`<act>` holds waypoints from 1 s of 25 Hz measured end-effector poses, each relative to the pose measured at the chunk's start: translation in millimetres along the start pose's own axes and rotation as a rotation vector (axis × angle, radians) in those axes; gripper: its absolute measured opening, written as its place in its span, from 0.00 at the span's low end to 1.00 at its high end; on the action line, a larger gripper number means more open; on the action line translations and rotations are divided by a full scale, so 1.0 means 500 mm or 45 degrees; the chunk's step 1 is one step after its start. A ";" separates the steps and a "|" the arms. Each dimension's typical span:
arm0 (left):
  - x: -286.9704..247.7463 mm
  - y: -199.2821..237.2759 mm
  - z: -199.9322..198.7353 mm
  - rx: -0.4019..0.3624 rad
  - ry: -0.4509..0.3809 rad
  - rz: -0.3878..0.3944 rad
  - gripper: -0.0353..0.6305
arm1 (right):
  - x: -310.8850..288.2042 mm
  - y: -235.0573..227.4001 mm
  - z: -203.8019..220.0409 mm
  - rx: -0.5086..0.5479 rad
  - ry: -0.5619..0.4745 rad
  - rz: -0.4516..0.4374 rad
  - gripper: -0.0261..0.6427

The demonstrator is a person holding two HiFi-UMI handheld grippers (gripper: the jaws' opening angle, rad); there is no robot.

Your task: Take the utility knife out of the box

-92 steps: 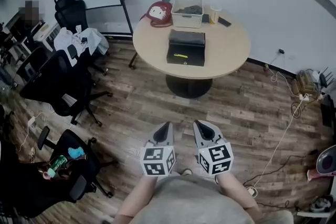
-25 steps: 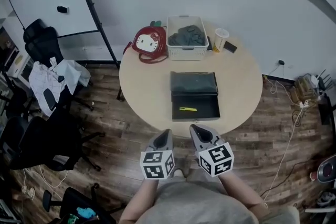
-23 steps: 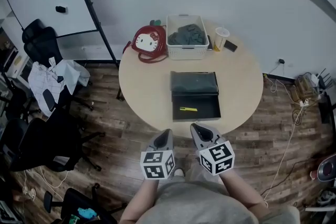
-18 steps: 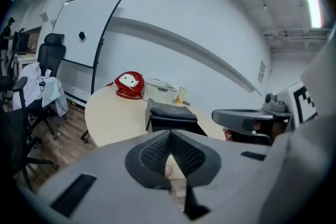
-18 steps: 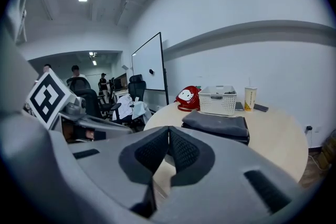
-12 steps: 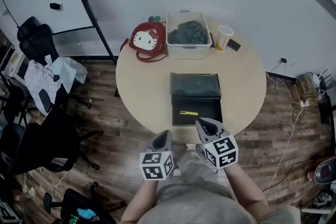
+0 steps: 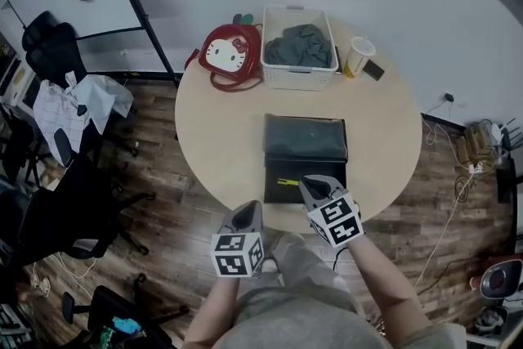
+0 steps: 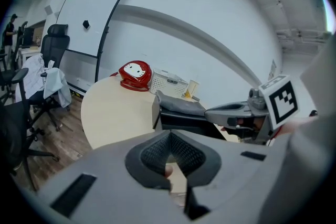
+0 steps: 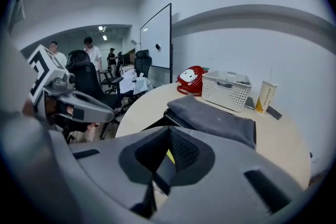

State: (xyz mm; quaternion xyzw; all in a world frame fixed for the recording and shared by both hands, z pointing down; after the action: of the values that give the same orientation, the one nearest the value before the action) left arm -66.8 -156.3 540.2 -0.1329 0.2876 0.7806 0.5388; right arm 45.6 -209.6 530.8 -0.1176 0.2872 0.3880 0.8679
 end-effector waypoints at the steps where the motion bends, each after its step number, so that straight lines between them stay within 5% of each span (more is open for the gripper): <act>1: -0.006 0.003 0.003 0.007 0.009 -0.003 0.06 | -0.013 -0.003 0.005 0.024 0.031 -0.019 0.04; 13: -0.066 0.057 0.032 0.116 0.087 -0.084 0.06 | -0.134 0.008 0.080 0.356 0.372 -0.329 0.04; 16: -0.077 0.064 0.029 0.143 0.089 -0.092 0.06 | -0.152 0.017 0.101 0.427 0.437 -0.400 0.19; 25: -0.099 0.074 0.026 0.178 0.099 -0.110 0.06 | -0.194 0.034 0.144 0.569 0.530 -0.484 0.19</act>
State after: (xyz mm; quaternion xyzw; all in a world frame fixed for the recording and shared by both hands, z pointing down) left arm -80.6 -195.8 587.5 -0.1375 0.3560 0.7289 0.5684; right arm 10.5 -225.9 646.4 -0.0529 0.5086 0.1147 0.8517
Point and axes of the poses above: the fingertips, and each gripper's own axes: x backward along the fingers, y to its left, z out of its underside, the point moved 1 cm from there along x, backward along the fingers, and after that the axes turned 2 degrees about -x, right-handed, at the moved point
